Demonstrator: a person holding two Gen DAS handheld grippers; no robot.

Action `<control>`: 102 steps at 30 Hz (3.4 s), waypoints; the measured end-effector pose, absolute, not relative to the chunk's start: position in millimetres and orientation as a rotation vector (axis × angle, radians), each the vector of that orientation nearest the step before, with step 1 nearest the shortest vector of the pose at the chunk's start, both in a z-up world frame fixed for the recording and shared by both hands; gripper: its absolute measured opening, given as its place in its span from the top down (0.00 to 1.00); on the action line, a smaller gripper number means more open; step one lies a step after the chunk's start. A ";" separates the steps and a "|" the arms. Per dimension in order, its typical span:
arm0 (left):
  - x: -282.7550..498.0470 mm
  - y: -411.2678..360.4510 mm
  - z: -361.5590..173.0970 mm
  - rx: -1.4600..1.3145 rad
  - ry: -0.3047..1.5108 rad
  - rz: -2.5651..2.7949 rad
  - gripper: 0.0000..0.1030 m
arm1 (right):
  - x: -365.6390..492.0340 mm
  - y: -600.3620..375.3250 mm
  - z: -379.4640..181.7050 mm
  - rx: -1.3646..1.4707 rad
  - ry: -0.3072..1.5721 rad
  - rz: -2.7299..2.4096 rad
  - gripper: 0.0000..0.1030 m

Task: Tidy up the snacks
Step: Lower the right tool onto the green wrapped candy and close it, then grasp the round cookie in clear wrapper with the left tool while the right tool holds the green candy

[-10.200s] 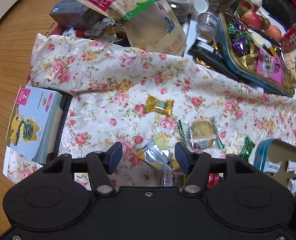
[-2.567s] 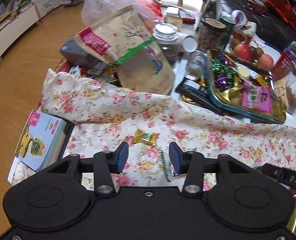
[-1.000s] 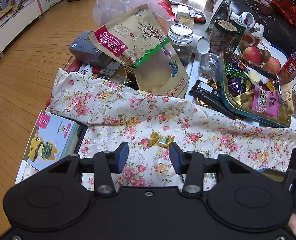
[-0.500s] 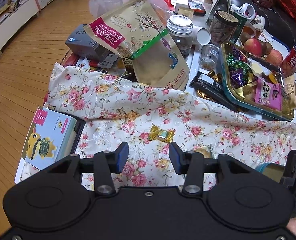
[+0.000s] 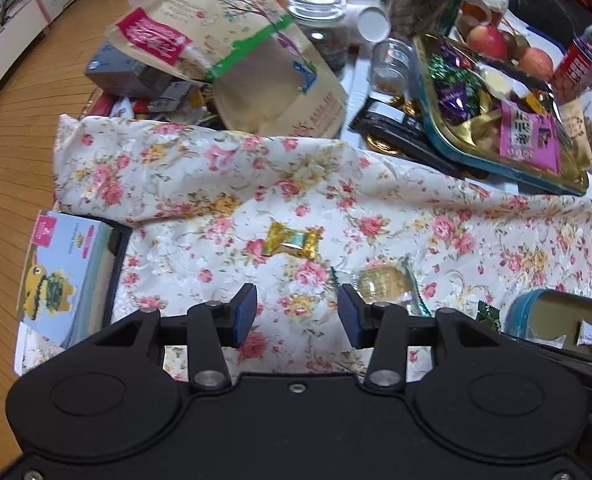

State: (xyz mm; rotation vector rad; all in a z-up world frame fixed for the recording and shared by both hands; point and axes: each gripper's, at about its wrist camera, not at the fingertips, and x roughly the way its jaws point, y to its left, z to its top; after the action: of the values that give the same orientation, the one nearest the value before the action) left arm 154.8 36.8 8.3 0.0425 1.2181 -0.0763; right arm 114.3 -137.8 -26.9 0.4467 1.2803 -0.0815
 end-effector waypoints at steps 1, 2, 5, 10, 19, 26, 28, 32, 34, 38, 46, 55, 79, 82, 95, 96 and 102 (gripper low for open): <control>154.8 32.1 5.7 0.056 1.217 -0.093 0.48 | 111.4 -140.3 -23.3 0.452 1.275 -0.079 0.81; 154.4 27.7 3.5 0.076 1.215 -0.108 0.48 | 109.5 -142.6 -19.8 0.457 1.270 -0.078 0.81; 154.0 10.7 -4.1 0.167 1.196 -0.190 0.49 | 103.4 -154.3 -9.6 0.481 1.248 -0.082 0.81; 152.2 -12.3 -24.7 0.342 1.158 -0.355 0.48 | 98.7 -174.4 -0.9 0.522 1.220 -0.107 0.81; 147.2 -22.1 -49.3 0.458 1.114 -0.520 0.48 | 96.3 -192.0 10.6 0.577 1.189 -0.102 0.81; 147.2 -32.4 -61.3 0.521 1.080 -0.568 0.48 | 99.5 -193.4 12.9 0.615 1.188 -0.083 0.81; 147.8 -35.5 -65.6 0.531 1.090 -0.566 0.47 | 99.7 -194.2 13.8 0.613 1.186 -0.079 0.81; 149.6 -40.3 -66.2 0.520 1.089 -0.566 0.47 | 99.9 -196.0 13.5 0.595 1.185 -0.085 0.81; 150.5 -42.3 -66.9 0.519 1.087 -0.560 0.48 | 100.9 -196.9 12.4 0.592 1.185 -0.090 0.81; 153.6 -46.1 -67.7 0.502 1.101 -0.550 0.47 | 101.5 -196.4 11.4 0.595 1.186 -0.092 0.81; 154.5 -52.5 -70.6 0.486 1.117 -0.514 0.44 | 99.4 -193.8 12.0 0.584 1.187 -0.096 0.81; 177.2 -44.6 -70.4 0.331 1.207 -0.359 0.40 | 99.9 -197.8 13.6 0.581 1.171 -0.125 0.81; 163.8 -13.7 -59.1 0.160 1.353 -0.147 0.41 | 91.5 -190.8 26.8 0.586 1.145 -0.087 0.81; 147.0 -19.0 -30.4 0.237 1.256 -0.170 0.41 | 86.8 -188.4 34.3 0.599 1.121 -0.075 0.81; 136.9 -27.3 -35.0 0.346 1.254 -0.309 0.40 | 62.1 -186.1 45.2 0.575 1.082 -0.100 0.81; 139.6 -25.2 -39.4 0.335 1.263 -0.306 0.40 | 61.2 -185.9 43.6 0.569 1.088 -0.100 0.81; 142.4 -17.0 -55.0 0.331 1.279 -0.323 0.40 | 63.6 -190.4 36.5 0.566 1.111 -0.114 0.81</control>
State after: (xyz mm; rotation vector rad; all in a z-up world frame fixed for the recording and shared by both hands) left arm 142.4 -17.0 -55.0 0.3307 1.2787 -0.3228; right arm 63.6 -190.4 36.5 0.5659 1.1110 -0.1142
